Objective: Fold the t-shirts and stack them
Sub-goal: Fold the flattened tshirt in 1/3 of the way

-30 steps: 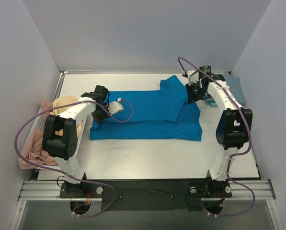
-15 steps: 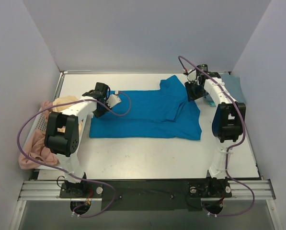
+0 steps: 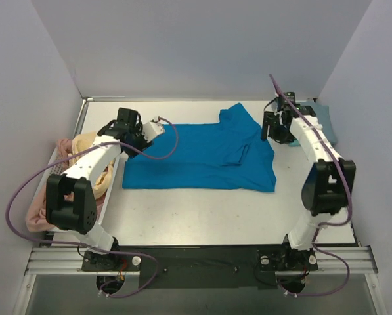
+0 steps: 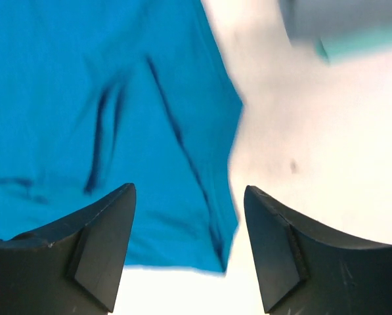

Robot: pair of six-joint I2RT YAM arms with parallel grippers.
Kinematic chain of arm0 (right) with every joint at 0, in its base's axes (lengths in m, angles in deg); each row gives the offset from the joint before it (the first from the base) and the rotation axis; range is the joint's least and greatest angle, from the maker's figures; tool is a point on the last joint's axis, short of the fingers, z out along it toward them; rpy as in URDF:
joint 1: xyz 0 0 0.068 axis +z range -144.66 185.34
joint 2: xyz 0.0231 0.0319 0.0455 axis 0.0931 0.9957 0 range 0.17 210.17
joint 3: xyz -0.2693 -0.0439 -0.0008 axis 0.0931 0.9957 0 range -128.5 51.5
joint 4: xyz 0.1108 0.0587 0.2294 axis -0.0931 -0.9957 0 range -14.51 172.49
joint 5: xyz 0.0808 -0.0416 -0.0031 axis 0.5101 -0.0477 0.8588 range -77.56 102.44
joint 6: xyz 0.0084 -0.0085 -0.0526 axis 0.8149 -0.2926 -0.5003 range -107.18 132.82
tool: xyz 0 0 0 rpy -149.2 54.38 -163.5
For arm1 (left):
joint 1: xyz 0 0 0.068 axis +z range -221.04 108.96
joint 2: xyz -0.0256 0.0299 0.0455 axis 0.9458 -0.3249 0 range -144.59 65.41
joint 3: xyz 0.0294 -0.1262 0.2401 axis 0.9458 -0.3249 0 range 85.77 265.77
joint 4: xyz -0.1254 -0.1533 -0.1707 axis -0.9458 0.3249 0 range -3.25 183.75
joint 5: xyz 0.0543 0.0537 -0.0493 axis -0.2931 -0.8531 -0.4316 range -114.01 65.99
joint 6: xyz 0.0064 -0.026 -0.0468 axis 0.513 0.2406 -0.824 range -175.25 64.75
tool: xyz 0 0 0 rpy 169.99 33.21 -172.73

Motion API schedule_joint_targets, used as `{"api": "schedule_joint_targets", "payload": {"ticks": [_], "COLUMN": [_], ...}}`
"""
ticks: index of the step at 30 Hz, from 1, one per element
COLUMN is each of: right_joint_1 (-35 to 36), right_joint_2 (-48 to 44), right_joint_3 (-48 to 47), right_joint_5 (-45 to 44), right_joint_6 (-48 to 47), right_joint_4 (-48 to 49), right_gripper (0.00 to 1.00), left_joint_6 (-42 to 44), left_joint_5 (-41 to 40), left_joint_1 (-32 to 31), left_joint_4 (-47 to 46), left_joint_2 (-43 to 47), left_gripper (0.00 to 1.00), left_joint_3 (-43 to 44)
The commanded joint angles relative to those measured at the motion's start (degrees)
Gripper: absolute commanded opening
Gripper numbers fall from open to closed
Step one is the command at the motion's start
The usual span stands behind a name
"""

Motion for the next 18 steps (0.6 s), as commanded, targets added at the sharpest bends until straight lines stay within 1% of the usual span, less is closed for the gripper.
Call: {"api": "schedule_joint_targets", "payload": {"ticks": [1,2,4,5,8,10,14,16,17,18], "right_joint_1": [-1.9,-2.3,-3.8,-4.1,-6.1,-6.6,-9.3,-10.4,-10.7,-11.2], "right_joint_2": [-14.9,-17.7,-20.5,-21.0,-22.4,-22.2,-19.3,-18.5,-18.2,-18.2], "right_joint_3": [15.4,18.4,25.2,29.0,35.2,38.7,42.0,43.1,43.2,43.5], "right_joint_5": [-2.8,0.6,4.4,5.2,8.7,10.9,13.6,13.7,13.6,13.3], "right_joint_6": [10.6,11.4,13.8,14.7,15.5,16.1,17.6,17.7,17.6,17.7], "right_joint_4": [-5.6,-5.5,-5.2,-5.0,-1.7,1.3,4.5,5.7,5.7,5.8], "right_gripper": [0.62,0.63,0.62,0.71,0.70,0.68,0.60,0.51,0.42,0.38], "left_joint_6": [12.2,14.4,17.7,18.5,20.7,21.0,20.3,19.2,18.6,18.6], "left_joint_5": [10.0,9.4,8.3,7.7,6.6,6.1,4.0,2.6,2.6,3.1], "left_joint_1": [-1.4,-1.2,-1.1,-1.1,-1.2,-1.2,-1.3,-1.2,-1.1,-1.1], "left_joint_4": [7.7,7.0,5.8,4.7,0.8,-0.7,-3.4,-5.6,-6.2,-6.4], "left_joint_2": [6.1,6.7,6.8,6.8,5.4,3.9,1.3,1.0,1.6,1.8], "left_gripper": [0.53,0.54,0.57,0.59,0.61,0.62,0.62,0.53,0.40,0.29], "left_joint_3": [-9.3,-12.1,-15.3,-16.2,-19.0,-19.7,-20.5,-21.6,-21.8,-22.4]}}
